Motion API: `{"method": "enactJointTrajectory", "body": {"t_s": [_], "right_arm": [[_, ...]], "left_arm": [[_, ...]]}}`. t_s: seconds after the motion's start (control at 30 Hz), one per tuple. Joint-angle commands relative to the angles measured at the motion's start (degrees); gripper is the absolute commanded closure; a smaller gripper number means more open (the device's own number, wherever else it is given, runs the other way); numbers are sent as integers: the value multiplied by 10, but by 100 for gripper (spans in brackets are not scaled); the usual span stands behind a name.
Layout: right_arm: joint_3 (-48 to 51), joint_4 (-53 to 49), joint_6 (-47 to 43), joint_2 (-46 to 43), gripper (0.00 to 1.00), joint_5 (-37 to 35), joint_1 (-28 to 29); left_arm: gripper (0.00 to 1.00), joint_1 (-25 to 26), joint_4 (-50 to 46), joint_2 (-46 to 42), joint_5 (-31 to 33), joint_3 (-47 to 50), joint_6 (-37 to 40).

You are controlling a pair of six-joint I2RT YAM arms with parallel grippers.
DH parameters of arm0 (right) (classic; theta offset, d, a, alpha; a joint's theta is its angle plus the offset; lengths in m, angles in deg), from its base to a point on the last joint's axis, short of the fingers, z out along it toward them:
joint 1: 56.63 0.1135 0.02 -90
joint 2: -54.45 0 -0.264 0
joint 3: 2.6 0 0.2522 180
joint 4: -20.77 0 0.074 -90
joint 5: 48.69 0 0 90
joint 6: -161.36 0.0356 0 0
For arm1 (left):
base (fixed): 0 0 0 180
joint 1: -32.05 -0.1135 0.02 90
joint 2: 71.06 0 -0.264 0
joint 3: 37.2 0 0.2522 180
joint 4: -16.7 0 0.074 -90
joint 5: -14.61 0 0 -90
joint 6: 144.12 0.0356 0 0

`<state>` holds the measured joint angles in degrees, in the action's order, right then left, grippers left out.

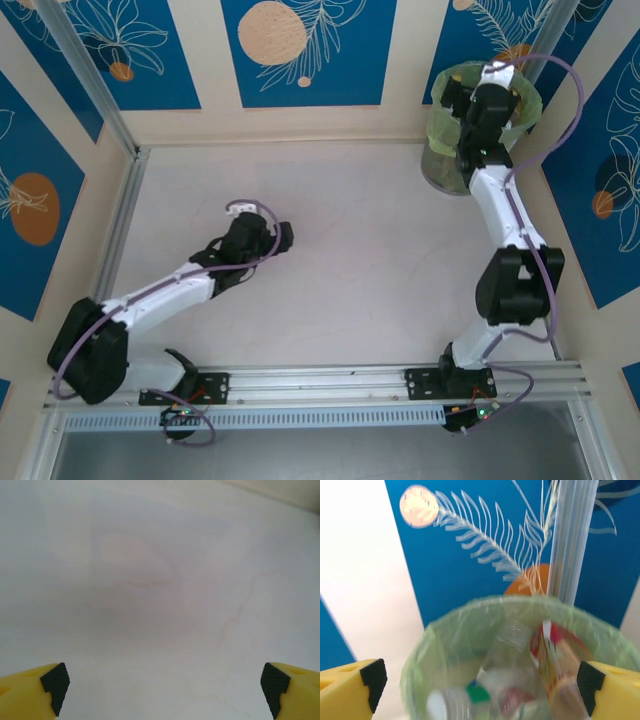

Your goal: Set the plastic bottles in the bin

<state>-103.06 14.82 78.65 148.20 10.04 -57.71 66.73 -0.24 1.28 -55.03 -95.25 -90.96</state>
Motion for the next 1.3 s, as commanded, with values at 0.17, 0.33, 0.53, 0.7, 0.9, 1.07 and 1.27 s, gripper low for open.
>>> {"method": "enactJointTrajectory", "body": {"t_s": [0.17,0.33,0.53,0.7,0.9,1.07,1.27], "right_arm": [[245,-58,64,-217,0,110,-20],[386,-66,85,-282,0,159,-66],[520,16,92,-289,0,217,-88],[577,104,92,-223,0,297,-87],[601,226,61,-153,1,345,-57],[585,251,12,-126,1,352,-31],[665,458,-53,-63,1,343,15]], "left_arm": [[0,-136,-56,-118,116,64,176],[0,-227,37,-98,74,112,232],[0,-279,144,-5,-24,112,291],[0,-287,254,73,-44,132,356],[0,-290,358,90,-85,167,378],[0,-294,455,142,-134,187,394],[0,-294,545,163,-88,226,379]]}}
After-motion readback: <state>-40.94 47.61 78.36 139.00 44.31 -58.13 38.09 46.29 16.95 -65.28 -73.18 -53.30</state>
